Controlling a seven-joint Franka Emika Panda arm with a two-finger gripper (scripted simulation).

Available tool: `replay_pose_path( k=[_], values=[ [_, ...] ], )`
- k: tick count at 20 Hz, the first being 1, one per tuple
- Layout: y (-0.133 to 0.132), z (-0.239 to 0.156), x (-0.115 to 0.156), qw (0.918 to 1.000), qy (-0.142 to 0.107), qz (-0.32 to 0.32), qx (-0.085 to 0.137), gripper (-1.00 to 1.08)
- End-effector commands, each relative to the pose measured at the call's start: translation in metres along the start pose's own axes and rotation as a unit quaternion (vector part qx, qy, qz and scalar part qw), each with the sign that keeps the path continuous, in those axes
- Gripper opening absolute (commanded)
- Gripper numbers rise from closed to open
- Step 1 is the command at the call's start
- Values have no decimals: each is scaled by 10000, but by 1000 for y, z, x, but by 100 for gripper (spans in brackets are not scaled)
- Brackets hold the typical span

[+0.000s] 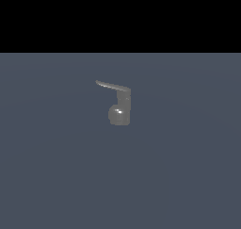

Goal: Turn on the faucet by rotating a designated handle.

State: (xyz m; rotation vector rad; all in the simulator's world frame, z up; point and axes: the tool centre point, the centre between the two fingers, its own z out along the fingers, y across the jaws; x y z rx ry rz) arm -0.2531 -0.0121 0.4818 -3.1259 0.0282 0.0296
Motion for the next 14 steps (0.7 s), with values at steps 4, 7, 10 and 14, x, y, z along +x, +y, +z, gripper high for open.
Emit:
replay_pose_path(
  k=[4, 7, 10, 14],
  values=[
    [-1, 0, 2, 10000, 7, -8, -22, -100],
    [-2, 0, 6, 10000, 28, -38, -83, -100],
    [-3, 0, 8, 9999, 41, -75, -124, -100],
    [-3, 0, 8, 9999, 40, -66, -119, -100]
  ],
)
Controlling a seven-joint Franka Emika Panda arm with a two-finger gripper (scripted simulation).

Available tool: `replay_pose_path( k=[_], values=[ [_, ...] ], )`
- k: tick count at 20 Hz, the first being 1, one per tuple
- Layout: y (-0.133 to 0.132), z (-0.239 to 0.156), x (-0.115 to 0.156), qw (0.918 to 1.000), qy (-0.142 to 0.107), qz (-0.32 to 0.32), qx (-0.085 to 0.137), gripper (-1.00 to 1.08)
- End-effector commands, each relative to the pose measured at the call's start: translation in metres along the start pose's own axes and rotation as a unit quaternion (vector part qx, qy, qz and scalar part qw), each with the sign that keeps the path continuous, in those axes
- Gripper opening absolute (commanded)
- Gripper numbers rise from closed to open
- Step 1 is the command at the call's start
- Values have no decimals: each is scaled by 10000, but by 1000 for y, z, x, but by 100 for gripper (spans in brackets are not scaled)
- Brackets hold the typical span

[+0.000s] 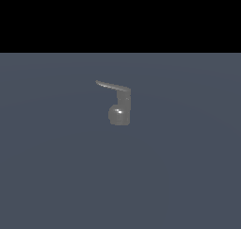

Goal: Turn on the faucet by rotating a designated handle.

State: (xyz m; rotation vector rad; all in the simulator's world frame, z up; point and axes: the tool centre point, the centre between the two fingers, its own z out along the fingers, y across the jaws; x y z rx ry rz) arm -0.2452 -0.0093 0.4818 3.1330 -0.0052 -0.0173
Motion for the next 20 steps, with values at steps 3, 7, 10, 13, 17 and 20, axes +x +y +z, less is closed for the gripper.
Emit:
replay_pose_path(
  k=[3, 7, 10, 13, 17, 20],
  values=[
    [0, 0, 4, 10000, 0, 70, 11, -100],
    [-2, 2, 13, 9997, -1, 235, 36, -100],
    [-3, 4, 23, 9991, -3, 421, 64, -100],
    [-5, 6, 36, 9978, -8, 660, 97, -100],
    [-8, 12, 58, 9942, -20, 1067, 149, -100],
    [-11, 18, 77, 9896, -33, 1428, 189, -100]
  ],
)
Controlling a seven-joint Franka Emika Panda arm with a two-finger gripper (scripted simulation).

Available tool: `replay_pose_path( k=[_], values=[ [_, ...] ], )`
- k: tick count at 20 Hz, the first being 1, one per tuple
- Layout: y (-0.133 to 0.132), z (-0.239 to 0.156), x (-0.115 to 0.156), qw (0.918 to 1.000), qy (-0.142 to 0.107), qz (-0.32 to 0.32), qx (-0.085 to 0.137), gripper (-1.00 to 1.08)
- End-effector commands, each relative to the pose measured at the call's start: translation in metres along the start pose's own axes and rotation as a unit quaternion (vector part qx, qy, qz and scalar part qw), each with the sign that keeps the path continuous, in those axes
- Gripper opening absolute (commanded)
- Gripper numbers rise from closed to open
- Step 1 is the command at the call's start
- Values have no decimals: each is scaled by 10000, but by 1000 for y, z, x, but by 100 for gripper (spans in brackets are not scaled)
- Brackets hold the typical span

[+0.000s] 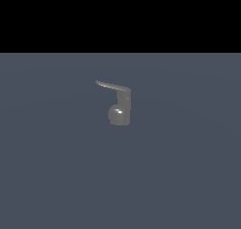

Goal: Turn on the faucet by rotating a designated handle.

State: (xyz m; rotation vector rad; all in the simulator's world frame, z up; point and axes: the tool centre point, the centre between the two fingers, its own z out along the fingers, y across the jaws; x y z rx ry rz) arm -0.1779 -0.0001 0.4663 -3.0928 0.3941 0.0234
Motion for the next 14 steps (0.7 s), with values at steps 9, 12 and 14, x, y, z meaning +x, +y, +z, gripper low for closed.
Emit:
replay_pose_path(
  k=[9, 12, 14],
  values=[
    [-27, 29, 63, 9914, -51, 1302, 108, -100],
    [-34, 39, 80, 9857, -66, 1678, 126, -100],
    [-39, 47, 92, 9811, -75, 1928, 134, -100]
  ],
)
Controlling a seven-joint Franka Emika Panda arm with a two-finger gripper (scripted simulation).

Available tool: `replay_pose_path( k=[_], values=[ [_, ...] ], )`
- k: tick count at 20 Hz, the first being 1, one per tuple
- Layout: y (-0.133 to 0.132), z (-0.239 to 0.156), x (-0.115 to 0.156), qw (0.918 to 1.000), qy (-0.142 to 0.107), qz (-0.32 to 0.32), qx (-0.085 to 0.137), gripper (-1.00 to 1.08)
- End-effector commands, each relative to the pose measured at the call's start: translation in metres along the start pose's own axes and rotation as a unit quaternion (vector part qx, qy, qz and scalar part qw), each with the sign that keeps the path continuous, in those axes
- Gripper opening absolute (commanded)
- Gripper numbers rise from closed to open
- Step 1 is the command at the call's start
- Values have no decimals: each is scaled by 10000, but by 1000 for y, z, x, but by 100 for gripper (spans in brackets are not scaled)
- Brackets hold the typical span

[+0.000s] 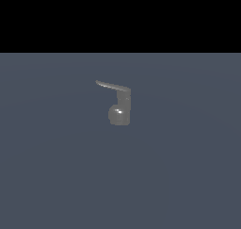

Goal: Turn on the faucet by rotating a designated handle.

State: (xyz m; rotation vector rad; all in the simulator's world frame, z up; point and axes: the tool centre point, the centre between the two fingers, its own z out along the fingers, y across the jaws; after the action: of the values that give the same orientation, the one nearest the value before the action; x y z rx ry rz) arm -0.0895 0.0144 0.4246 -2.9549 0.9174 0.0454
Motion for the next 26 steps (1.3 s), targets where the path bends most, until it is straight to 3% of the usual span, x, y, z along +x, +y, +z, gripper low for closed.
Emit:
replay_pose_path(
  k=[1, 7, 13, 19, 26],
  values=[
    [-11, 10, 12, 9995, -9, 325, 14, -100],
    [-36, 37, 38, 9940, -21, 1090, 25, -100],
    [-60, 68, 62, 9827, -16, 1851, 21, -100],
    [-82, 103, 85, 9656, 9, 2600, 6, -100],
    [-105, 148, 108, 9387, 66, 3447, -19, -100]
  ],
)
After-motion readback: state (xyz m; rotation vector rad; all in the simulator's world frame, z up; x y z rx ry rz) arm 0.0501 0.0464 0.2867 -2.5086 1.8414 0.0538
